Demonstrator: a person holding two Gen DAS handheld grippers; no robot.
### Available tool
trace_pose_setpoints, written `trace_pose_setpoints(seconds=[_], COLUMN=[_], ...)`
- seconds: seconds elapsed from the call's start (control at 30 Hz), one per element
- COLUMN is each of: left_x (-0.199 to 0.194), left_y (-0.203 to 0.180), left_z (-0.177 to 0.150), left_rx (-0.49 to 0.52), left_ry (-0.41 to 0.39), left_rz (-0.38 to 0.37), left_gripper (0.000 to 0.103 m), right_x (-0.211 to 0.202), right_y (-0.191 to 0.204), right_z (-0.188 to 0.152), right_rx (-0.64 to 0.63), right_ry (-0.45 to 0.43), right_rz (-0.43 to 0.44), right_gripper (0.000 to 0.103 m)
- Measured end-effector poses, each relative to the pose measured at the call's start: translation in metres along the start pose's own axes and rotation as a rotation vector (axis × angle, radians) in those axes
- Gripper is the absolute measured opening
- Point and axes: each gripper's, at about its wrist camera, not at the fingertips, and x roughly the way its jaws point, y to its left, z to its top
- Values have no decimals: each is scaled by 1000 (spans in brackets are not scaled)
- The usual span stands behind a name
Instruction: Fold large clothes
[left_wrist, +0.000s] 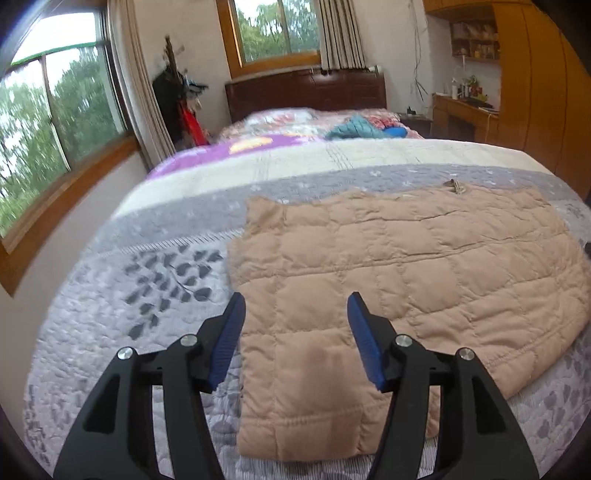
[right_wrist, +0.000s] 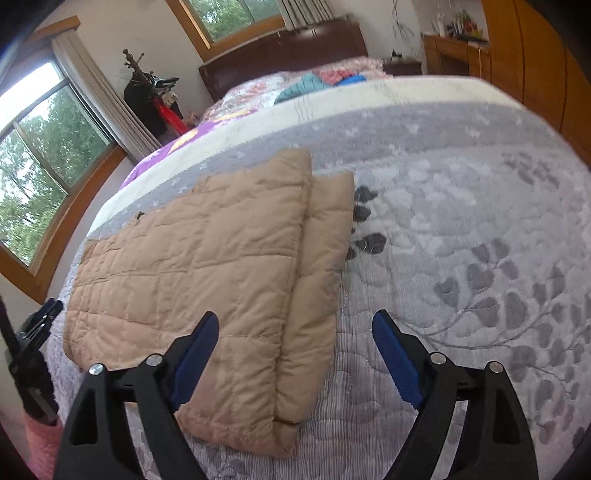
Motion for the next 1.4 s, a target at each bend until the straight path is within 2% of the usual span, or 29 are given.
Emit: trace_pose_setpoints(seconds=[0.07, 0.1, 0.27, 0.37, 0.6, 0.73, 0.93, 1.2, 1.3, 1.37, 1.4], left_x=[13, 23, 56, 76, 108, 118, 127, 143, 145, 144, 143], left_y=[11, 23, 75, 98, 109, 99, 92, 69, 58, 53, 52], left_z=[1, 4, 4, 1, -12, -17, -15, -1, 2, 3, 2], left_rx=[-45, -97, -270, -356, -437, -417, -411, -393, -378, -373, -374], left_ry=[43, 83, 175, 234, 291, 301, 310, 324, 327, 330, 329], left_rz=[-65, -132, -268, -388, -534, -567, -622, -663, -658, -648, -637], left_gripper=[59, 59, 60, 63, 68, 74, 75, 75, 73, 69, 63], right_x=[9, 12, 33, 39, 43, 39, 38, 49, 54, 60, 61], right_y=[-5, -6, -17, -22, -34, -44, -58, -44, -40, -38, -35], right_z=[0, 1, 3, 6, 13, 15, 15, 19, 23, 25, 26], right_rx=[28, 34, 78, 96, 127, 170, 224, 203, 205, 210, 204], right_ry=[26, 34, 96, 118, 137, 138, 144, 161, 159, 171, 171], right_rz=[40, 53, 125, 161, 211, 250, 299, 317, 324, 328, 318], right_gripper=[85, 85, 86, 89, 91, 90, 90, 88, 81, 68, 64])
